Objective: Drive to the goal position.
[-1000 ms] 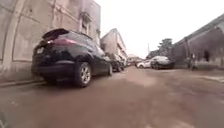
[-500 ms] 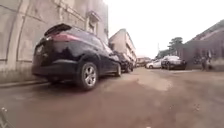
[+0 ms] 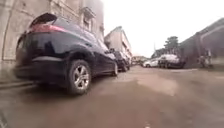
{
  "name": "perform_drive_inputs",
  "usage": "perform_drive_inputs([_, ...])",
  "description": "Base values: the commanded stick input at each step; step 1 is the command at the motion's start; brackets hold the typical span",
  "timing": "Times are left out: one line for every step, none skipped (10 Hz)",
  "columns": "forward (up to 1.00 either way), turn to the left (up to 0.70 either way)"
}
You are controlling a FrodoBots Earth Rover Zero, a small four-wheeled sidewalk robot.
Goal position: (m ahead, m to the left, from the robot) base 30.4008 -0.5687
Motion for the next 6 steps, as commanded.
perform_drive_inputs([1.0, -0.28])
perform_drive_inputs([1.0, -0.28])
perform_drive_inputs([1.0, -0.28])
perform_drive_inputs([1.0, -0.28])
perform_drive_inputs([1.0, -0.28])
perform_drive_inputs([1.0, -0.28])
